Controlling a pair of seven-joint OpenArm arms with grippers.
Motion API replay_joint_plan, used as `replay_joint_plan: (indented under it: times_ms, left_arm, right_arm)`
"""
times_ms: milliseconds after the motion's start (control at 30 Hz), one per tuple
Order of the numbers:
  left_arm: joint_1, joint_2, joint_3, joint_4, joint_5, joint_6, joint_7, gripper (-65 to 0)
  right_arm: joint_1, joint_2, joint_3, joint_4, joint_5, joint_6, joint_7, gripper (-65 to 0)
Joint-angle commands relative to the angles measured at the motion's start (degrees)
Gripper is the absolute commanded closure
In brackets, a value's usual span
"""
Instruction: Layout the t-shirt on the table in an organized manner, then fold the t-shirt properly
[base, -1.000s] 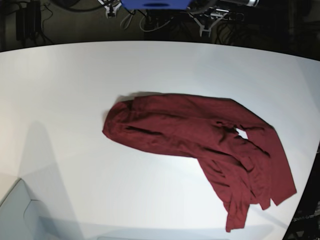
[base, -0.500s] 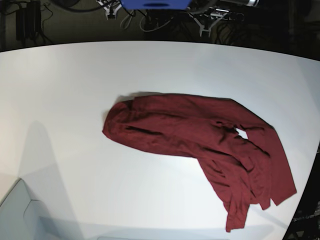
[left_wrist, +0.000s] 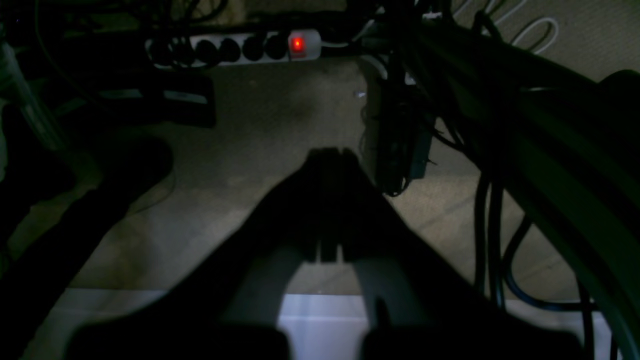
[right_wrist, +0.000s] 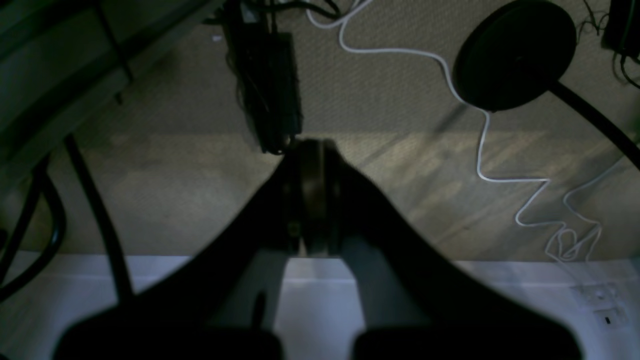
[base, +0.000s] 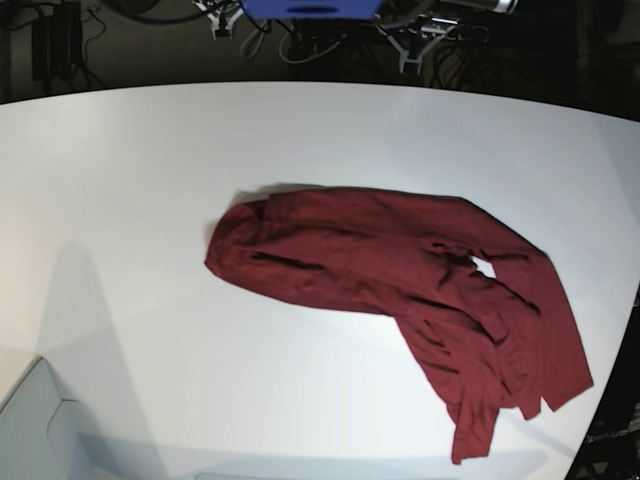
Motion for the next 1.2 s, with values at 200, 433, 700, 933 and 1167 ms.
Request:
replay_joint_plan:
  times_ms: [200, 433, 700, 933, 1167]
  left_arm:
    - [0.3, 0.0, -0.1, 0.1, 0.0, 0.1, -0.1, -0.4]
    - [2.9, -0.2, 0.0, 0.1, 0.2, 0.1, 0.2, -0.4]
    - [5.0, -4.8, -0.2, 0.5, -0.1, 0.1, -0.9, -0.4]
    - [5.6, -3.5, -0.4, 0.5, -0.3, 0.1, -9.2, -0.4]
    - [11.6, -2.6, -0.7, 1.1, -2.2, 0.0, -11.6, -0.4]
  right_arm:
    - [-2.4, 0.0, -0.1, 0.3, 0.3, 0.3, 0.1, 0.0]
    - [-8.3, 0.8, -0.2, 4.1, 0.3, 0.3, 3.6, 0.0]
    - [-15.8, 0.9, -0.2, 14.5, 0.2, 0.3, 6.6, 0.0]
    - [-18.9, 0.8, -0.2, 18.6, 0.2, 0.3, 6.8, 0.0]
    - [-25.4, 1.5, -0.2, 28.2, 0.2, 0.3, 7.2, 0.0]
